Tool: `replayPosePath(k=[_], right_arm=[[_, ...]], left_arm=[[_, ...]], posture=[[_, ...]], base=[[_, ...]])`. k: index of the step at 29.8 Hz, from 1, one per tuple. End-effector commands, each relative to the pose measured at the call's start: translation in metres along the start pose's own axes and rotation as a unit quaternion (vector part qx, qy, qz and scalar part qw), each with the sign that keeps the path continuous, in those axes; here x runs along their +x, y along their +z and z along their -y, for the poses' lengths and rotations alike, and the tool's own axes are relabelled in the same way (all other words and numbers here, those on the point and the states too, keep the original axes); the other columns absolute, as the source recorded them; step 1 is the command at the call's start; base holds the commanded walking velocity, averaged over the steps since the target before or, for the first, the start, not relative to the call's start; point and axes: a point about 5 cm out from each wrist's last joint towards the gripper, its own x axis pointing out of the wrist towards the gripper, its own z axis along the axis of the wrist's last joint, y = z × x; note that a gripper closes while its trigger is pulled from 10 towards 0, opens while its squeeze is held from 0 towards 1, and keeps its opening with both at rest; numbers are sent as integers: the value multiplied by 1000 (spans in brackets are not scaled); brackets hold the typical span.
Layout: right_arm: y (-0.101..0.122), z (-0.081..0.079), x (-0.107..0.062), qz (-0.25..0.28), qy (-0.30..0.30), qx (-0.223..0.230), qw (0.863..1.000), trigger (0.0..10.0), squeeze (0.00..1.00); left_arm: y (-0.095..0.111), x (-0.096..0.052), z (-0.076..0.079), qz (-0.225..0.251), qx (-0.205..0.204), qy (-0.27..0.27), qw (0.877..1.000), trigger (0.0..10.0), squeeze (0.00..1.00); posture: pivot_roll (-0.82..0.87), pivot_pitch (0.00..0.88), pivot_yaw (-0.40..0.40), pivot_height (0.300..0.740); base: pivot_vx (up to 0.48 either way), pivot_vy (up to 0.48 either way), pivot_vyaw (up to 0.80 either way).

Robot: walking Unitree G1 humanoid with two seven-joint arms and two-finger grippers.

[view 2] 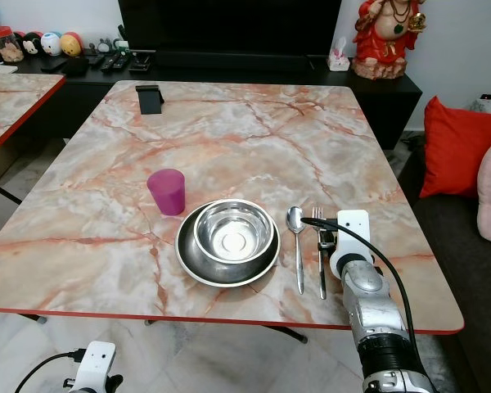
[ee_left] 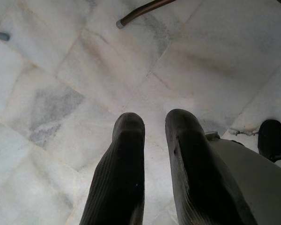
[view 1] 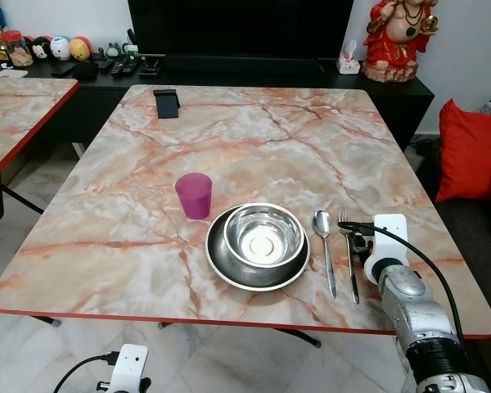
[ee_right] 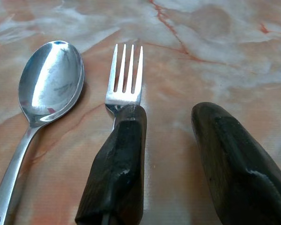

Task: Setting the table

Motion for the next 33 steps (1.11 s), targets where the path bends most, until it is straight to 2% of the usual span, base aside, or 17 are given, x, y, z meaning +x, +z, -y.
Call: replayPosePath(k=[1, 5, 6, 8, 9, 10, 12, 15, 19, 22, 33], right_arm=[[6, 0, 1, 10, -1, -3, 1000, 10000, 0], [9, 5, 0, 24, -20, 4, 1000, 10000, 0], [13, 9, -1, 42, -37, 7, 998, 10000, 0], [27, 17, -4, 100, -68, 21, 992, 10000, 0], [36, 21, -9, 145, -83, 35, 985, 10000, 0], [36, 21, -9, 145, -83, 35, 985, 10000, 0], [53, 24, -26, 245, -94, 56, 963, 10000, 0], [52, 22, -41, 290, -95, 54, 951, 10000, 0], [51, 21, -49, 313, -97, 40, 944, 10000, 0], [53, 19, -52, 326, -90, 52, 940, 10000, 0], [72, 8, -51, 364, -73, 53, 927, 10000, 0]], left_arm=[[-3, -1, -1, -3, 9, 0, 1000, 10000, 0], [-3, -1, -1, -3, 9, 0, 1000, 10000, 0], [-3, -1, -2, -3, 8, 0, 1000, 10000, 0], [-3, -1, -2, -2, 7, 2, 1000, 10000, 0], [-3, -1, -2, 1, 4, 3, 1000, 10000, 0], [-3, -1, -2, 1, 4, 3, 1000, 10000, 0], [-2, -1, -4, 9, 0, 5, 1000, 10000, 0], [-3, -2, -5, 10, -1, 3, 1000, 10000, 0], [-5, -2, -6, 8, -3, 3, 1000, 10000, 0], [-7, -3, -7, 1, -2, 5, 1000, 10000, 0], [-7, -3, -6, 3, -6, 7, 1000, 10000, 0]], posture=[[11, 0, -11, 740], [12, 0, -12, 740], [12, 0, -12, 740], [12, 0, -11, 740], [12, 0, -11, 740], [12, 0, -11, 740], [8, 0, -11, 740], [6, 0, -8, 740], [2, 0, -4, 740], [1, 0, -4, 740], [10, 0, -11, 740]], base=[[0, 0, 0], [0, 0, 0], [0, 0, 0], [0, 0, 0], [0, 0, 0], [0, 0, 0], [0, 0, 0], [0, 0, 0], [0, 0, 0], [0, 0, 0], [0, 473, 0]])
